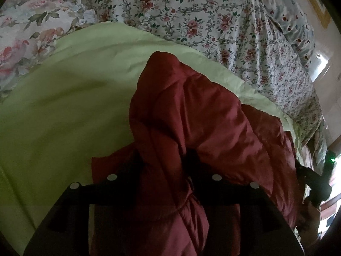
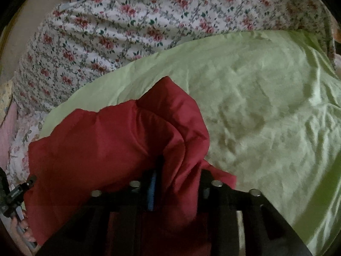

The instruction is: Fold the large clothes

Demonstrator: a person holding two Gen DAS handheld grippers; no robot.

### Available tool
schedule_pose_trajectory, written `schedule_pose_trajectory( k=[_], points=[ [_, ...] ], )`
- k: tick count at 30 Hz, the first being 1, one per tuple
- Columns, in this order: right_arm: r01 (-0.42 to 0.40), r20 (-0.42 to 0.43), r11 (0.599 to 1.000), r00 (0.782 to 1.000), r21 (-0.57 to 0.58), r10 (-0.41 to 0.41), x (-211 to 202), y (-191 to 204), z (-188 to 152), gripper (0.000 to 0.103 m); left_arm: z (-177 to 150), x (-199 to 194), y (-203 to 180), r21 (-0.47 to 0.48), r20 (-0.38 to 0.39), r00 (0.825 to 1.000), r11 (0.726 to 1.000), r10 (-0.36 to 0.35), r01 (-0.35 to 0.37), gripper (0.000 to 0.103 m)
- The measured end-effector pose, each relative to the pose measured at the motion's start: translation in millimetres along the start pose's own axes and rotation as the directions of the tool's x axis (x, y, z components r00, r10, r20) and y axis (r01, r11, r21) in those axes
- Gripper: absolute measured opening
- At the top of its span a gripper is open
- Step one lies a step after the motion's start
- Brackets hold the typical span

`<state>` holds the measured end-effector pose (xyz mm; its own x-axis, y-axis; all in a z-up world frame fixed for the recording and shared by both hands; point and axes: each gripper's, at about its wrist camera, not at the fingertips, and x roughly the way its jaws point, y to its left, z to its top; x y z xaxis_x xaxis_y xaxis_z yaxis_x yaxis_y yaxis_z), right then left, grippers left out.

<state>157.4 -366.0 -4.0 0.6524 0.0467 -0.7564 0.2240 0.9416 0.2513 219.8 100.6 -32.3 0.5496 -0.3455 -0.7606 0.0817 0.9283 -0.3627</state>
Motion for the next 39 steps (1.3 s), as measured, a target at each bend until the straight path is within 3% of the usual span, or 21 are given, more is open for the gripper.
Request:
schedule_pose_trajectory(
  k=[4, 8, 11, 13, 15, 20, 26, 33, 39],
  points=[
    [0.014, 0.098, 1.0, 0.995, -0.025, -0.011, -33, 5, -10, 0.053, -1, -1, -1, 0.012, 0.005, 1.0, 1.0, 0.015, -0.015, 0.043],
    [-0.01, 0.131, 0.998, 0.991, -0.063, 0.018, -57, 10, -28, 0.054, -2, -2, -1, 0.023, 0.009, 1.0, 0.999, 0.027, -0.028, 0.045],
    [-0.014, 0.133, 0.996, 0.991, -0.087, 0.025, -69, 12, -41, 0.055, -4, -7, -1, 0.015, 0.022, 0.999, 0.999, 0.045, -0.045, 0.052],
    [-0.016, 0.135, 0.995, 0.99, -0.095, 0.029, -76, 13, -47, 0.055, -6, -14, 1, 0.003, 0.035, 0.998, 0.998, 0.059, -0.059, 0.076],
    [-0.023, 0.138, 0.994, 0.99, -0.104, 0.037, -82, 13, -52, 0.055, -8, -23, 4, -0.012, 0.059, 0.997, 0.998, 0.056, -0.056, 0.083],
    [-0.021, 0.159, 0.99, 0.986, -0.141, 0.044, -100, 19, -63, 0.055, -14, -46, 11, -0.026, 0.097, 0.994, 0.998, 0.053, -0.051, 0.083],
    [-0.074, 0.098, 0.982, 0.991, -0.172, 0.092, -98, 32, -83, 0.055, -27, -65, 8, -0.008, 0.109, 0.993, 0.999, 0.036, -0.035, 0.083],
    [-0.05, 0.057, 0.977, 0.996, -0.205, 0.063, -80, 43, -104, 0.06, -50, -90, -13, 0.07, 0.11, 0.994, 0.997, 0.019, -0.027, 0.083],
    [-0.029, 0.068, 0.983, 0.997, -0.183, 0.042, -62, 39, -101, 0.06, -76, -104, -40, 0.15, 0.089, 0.996, 0.989, -0.006, -0.008, 0.083]
  ],
)
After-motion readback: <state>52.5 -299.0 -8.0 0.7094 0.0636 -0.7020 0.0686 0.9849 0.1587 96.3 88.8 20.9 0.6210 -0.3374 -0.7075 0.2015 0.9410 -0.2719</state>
